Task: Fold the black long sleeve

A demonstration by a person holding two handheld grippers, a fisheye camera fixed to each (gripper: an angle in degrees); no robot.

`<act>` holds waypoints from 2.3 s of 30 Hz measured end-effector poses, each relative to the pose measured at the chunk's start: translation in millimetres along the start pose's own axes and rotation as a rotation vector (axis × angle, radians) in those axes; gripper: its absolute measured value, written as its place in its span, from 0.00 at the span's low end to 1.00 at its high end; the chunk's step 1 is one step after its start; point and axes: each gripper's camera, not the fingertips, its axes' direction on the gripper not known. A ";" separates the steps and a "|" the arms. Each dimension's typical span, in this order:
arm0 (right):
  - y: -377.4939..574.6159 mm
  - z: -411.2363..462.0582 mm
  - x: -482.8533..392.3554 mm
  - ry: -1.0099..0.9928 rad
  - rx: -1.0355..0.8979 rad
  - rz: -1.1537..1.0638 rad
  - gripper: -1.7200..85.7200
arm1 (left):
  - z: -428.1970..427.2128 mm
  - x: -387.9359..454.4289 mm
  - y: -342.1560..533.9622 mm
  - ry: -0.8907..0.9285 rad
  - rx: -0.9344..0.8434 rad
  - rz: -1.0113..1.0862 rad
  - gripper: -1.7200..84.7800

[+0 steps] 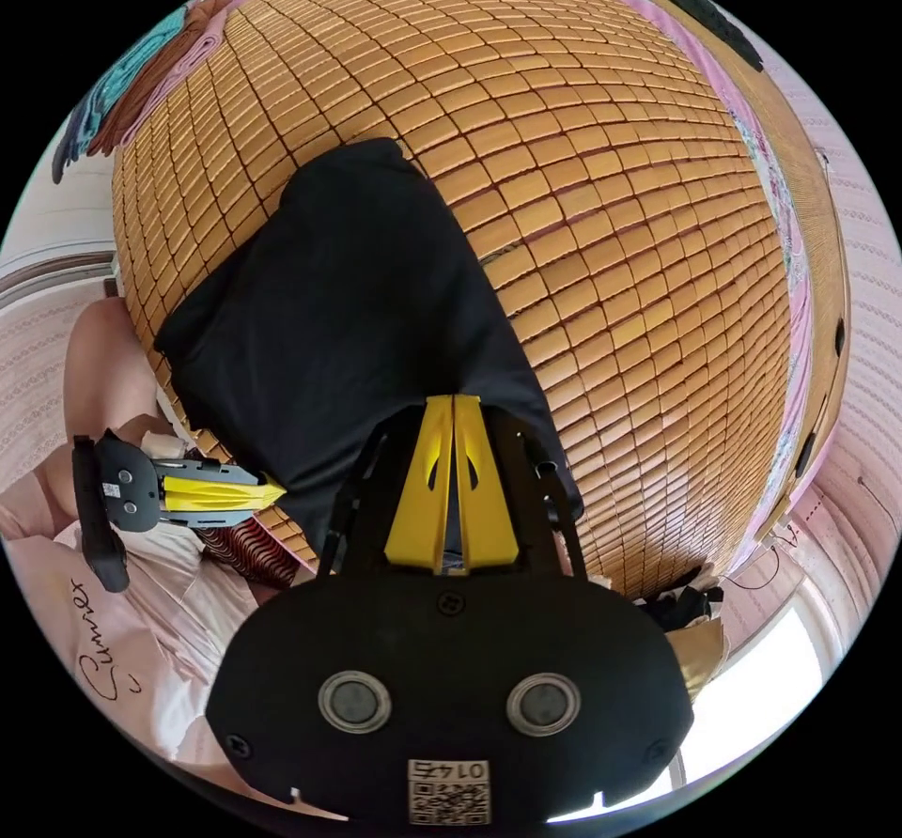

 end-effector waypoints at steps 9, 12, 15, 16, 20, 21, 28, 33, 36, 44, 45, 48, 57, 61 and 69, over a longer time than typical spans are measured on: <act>35.0 30.7 29.2 0.010 0.042 0.049 0.01 | -10.4 16.2 5.7 -0.002 0.002 0.025 0.01; 105.1 20.4 46.2 -0.143 0.257 0.136 0.01 | -19.2 28.4 10.0 -0.015 0.023 0.057 0.01; 206.3 41.2 57.3 -0.211 0.387 0.272 0.02 | -33.6 51.4 11.5 -0.037 0.083 0.123 0.04; 226.9 49.9 58.2 -0.205 0.390 0.310 0.02 | -35.8 56.6 11.1 -0.039 0.092 0.136 0.04; 348.7 125.4 48.0 -0.239 0.355 0.492 0.11 | -43.8 90.3 5.5 0.021 0.173 0.155 0.12; 373.5 145.2 44.0 -0.284 0.342 0.523 0.13 | -42.9 97.8 3.8 0.057 0.203 0.145 0.13; 463.6 197.2 44.6 -0.459 0.498 0.578 0.04 | -27.2 139.1 -24.8 -0.008 0.228 0.104 0.20; 538.8 201.4 46.9 -0.659 0.695 0.542 0.03 | 9.8 171.6 -64.0 -0.045 0.133 0.125 0.22; 578.1 208.7 39.0 -0.758 0.746 0.512 0.03 | 14.2 196.1 -66.8 -0.100 0.068 0.154 0.16; 677.4 269.6 39.6 -0.911 0.902 0.826 0.16 | -38.9 236.8 -22.2 -0.105 0.038 0.129 0.02; 681.1 281.2 41.1 -0.945 0.891 0.873 0.20 | -47.3 243.4 -15.9 -0.107 0.039 0.140 0.02; 681.3 303.5 44.8 -1.043 0.920 0.902 0.23 | -68.5 256.2 -3.3 -0.110 0.048 0.158 0.01; 744.1 320.0 73.7 -1.171 1.168 1.051 0.07 | -100.0 267.6 13.0 -0.102 0.104 0.195 0.01; 797.5 287.7 77.7 -0.997 1.203 1.035 0.06 | -103.7 263.3 -5.0 0.043 0.200 0.204 0.01; 745.0 186.0 86.9 -0.626 0.945 0.787 0.08 | -81.7 214.2 -15.7 0.195 0.276 0.093 0.01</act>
